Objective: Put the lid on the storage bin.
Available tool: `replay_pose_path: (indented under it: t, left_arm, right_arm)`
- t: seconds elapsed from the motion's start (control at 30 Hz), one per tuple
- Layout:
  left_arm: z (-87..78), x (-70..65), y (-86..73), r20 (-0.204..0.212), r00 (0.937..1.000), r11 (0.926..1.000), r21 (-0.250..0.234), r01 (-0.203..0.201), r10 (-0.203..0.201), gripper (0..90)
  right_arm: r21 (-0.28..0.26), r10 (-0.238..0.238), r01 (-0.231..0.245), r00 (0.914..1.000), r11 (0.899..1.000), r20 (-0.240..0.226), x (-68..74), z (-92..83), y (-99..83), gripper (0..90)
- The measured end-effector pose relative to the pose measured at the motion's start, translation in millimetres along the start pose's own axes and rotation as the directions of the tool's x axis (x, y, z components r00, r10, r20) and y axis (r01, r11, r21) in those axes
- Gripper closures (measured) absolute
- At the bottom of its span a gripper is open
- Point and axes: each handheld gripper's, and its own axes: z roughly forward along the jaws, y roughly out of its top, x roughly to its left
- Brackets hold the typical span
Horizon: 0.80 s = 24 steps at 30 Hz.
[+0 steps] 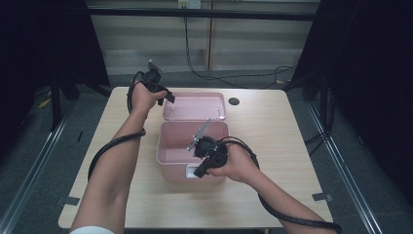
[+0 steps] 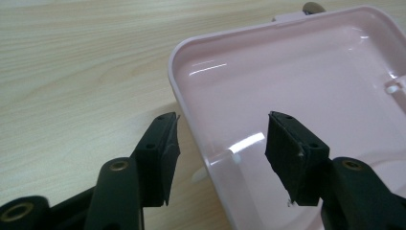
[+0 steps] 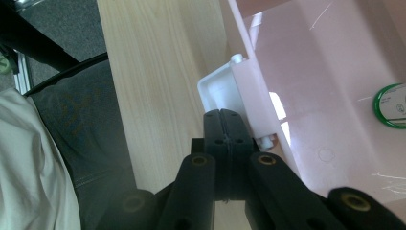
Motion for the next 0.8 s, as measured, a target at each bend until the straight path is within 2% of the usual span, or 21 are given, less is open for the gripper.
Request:
replay_pose_path:
  t: [0.1,0.13,0.5,0.73,0.8]
  left_arm:
    - [3.7,0.8,2.3,-0.004,1.0,1.0,0.008,0.005,-0.005,46.3]
    - [6.3,0.8,3.7,-0.018,0.9998,0.9998,0.016,-0.01,0.011,46.6]
    - [19.1,7.1,6.8,-0.032,0.9989,0.998,0.053,0.035,-0.033,51.4]
    - [20.7,7.0,5.8,-0.062,0.997,0.9941,0.094,0.053,-0.047,62.4]
    - [19.2,7.7,6.6,-0.077,0.996,0.993,0.105,0.053,-0.045,69.8]
  right_arm:
    - [0.001,0.002,-0.002,1.0,1.0,-0.005,-0.8,-0.3,-0.2,90.0]
    - [0.002,0.0,0.0,1.0,1.0,-0.008,-1.1,-0.3,-0.1,90.0]
    - [-0.008,0.005,-0.005,0.9997,1.0,-0.025,-3.3,0.0,-1.6,90.0]
    - [-0.014,0.008,-0.008,0.9995,1.0,-0.029,-3.5,0.3,-2.2,90.0]
    - [-0.017,0.012,-0.013,0.9996,1.0,-0.027,-3.0,0.5,-2.3,90.0]
